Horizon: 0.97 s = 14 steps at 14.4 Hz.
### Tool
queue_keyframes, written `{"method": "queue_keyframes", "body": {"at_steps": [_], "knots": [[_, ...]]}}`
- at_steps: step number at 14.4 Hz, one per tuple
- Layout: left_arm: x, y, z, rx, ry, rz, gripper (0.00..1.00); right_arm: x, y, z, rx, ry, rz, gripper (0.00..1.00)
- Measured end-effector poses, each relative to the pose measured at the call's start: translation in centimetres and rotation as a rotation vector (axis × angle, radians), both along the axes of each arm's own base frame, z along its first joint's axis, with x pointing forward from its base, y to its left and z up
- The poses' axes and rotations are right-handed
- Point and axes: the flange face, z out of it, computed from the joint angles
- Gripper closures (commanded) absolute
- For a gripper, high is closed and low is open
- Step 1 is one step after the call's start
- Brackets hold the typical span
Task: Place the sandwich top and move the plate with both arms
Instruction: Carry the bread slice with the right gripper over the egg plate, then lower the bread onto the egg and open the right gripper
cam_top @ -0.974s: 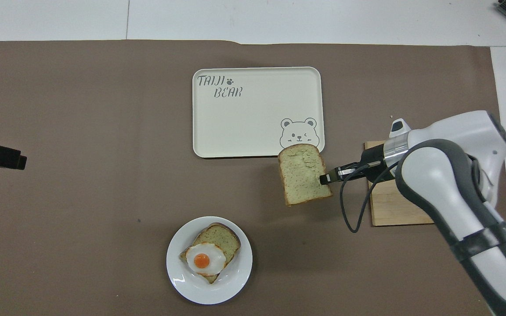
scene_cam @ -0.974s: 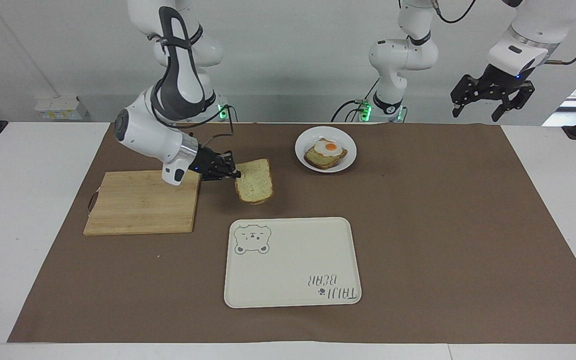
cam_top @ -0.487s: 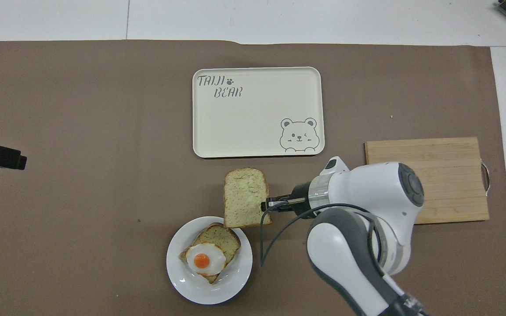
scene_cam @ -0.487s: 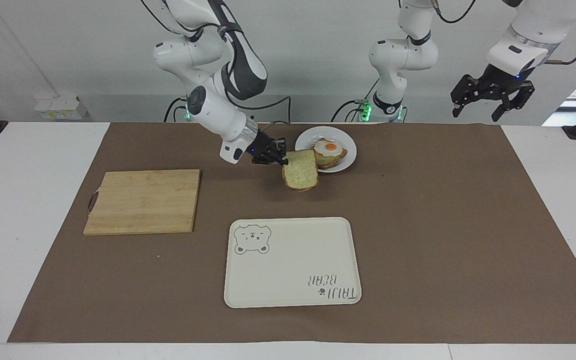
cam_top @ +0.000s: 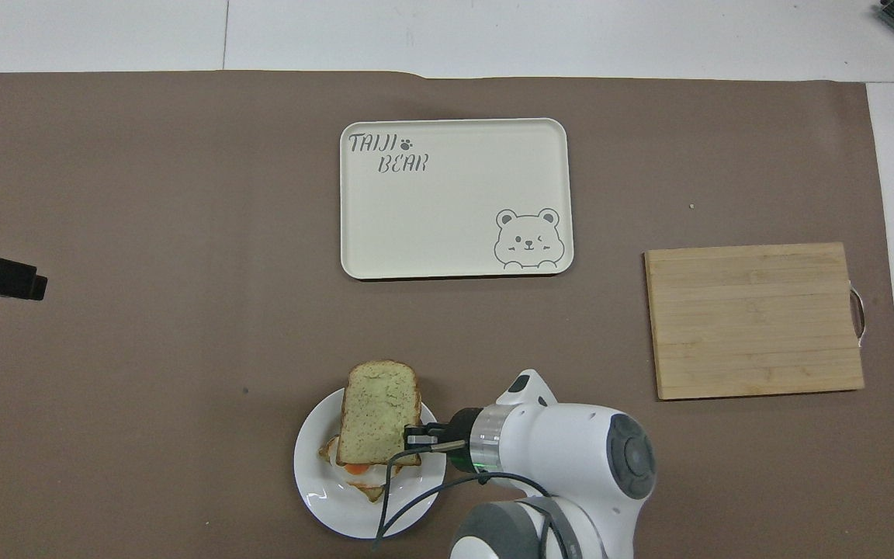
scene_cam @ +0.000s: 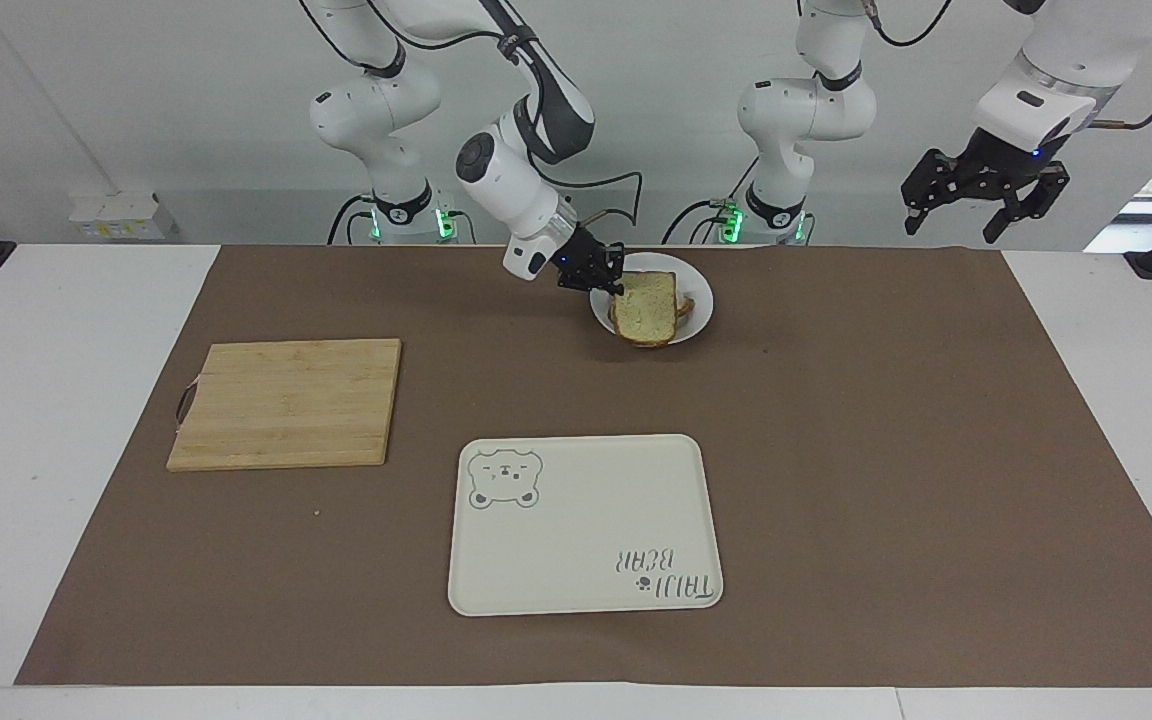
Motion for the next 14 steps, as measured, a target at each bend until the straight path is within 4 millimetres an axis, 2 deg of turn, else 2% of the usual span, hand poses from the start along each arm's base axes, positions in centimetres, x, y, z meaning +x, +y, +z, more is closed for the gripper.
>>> {"method": "queue_keyframes", "body": {"at_steps": [2, 3, 4, 5, 7, 10, 14], "knots": [[0.0, 0.0, 0.0, 0.0, 0.0, 0.0, 0.0, -1.5, 0.8, -1.5, -0.017, 0.01, 0.005, 1.0], [0.0, 0.0, 0.0, 0.0, 0.0, 0.0, 0.0, -1.9, 0.9, -2.2, -0.027, 0.014, 0.006, 0.85], [0.0, 0.0, 0.0, 0.0, 0.0, 0.0, 0.0, -2.0, 0.9, -2.6, -0.034, 0.018, 0.005, 0.09], [0.0, 0.0, 0.0, 0.0, 0.0, 0.0, 0.0, -2.0, 0.8, -2.8, -0.036, 0.021, 0.003, 0.0], [0.0, 0.0, 0.0, 0.0, 0.0, 0.0, 0.0, -1.7, 0.8, -2.5, -0.031, 0.022, -0.013, 0.0], [0.0, 0.0, 0.0, 0.0, 0.0, 0.0, 0.0, -0.8, 0.5, -0.9, -0.007, 0.008, -0.047, 0.0], [0.0, 0.0, 0.0, 0.0, 0.0, 0.0, 0.0, 2.5, -0.4, 2.6, 0.045, -0.048, -0.101, 0.0]]}}
